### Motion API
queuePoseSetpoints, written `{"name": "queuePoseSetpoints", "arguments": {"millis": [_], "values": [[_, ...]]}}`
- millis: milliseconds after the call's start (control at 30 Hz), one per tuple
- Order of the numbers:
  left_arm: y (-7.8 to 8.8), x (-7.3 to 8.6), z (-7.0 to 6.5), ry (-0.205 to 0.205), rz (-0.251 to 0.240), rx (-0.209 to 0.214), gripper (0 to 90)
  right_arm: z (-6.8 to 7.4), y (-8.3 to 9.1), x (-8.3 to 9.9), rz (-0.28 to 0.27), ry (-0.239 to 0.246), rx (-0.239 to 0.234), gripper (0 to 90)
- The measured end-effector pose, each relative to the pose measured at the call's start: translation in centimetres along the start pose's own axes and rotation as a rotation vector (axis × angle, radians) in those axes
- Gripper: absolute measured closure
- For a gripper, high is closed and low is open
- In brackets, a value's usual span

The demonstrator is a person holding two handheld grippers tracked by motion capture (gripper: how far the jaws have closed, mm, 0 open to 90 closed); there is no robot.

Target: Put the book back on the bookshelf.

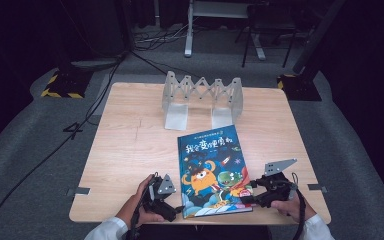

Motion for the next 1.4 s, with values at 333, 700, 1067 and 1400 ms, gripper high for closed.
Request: {"name": "queuePoseSetpoints", "arguments": {"millis": [333,700,1067,1400], "values": [[0.0,0.0,0.1,-0.007,0.000,0.009,0.3,-1.8,-0.8,-2.2,-0.023,0.003,0.011,36.5],[-0.1,-0.1,0.2,-0.013,0.001,0.016,0.2,-2.3,-1.7,-2.9,-0.032,0.007,-0.048,43.5],[0.1,0.0,0.6,-0.002,0.011,0.005,0.2,0.1,-0.7,-3.0,-0.143,0.144,-0.040,51.2],[0.3,-0.6,1.3,0.035,0.007,0.037,9.6,1.6,-0.1,-2.9,-0.195,0.243,0.039,51.5]]}}
Point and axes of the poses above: each handheld gripper's, and its own axes: y roughly backward along the jaws, x roughly out of its underside, z roughly to its left, the point moved 2 cm from there along -y, roughly forward along the jaws, and after that the axes turned 2 degrees about -y, right-handed, at the moved point
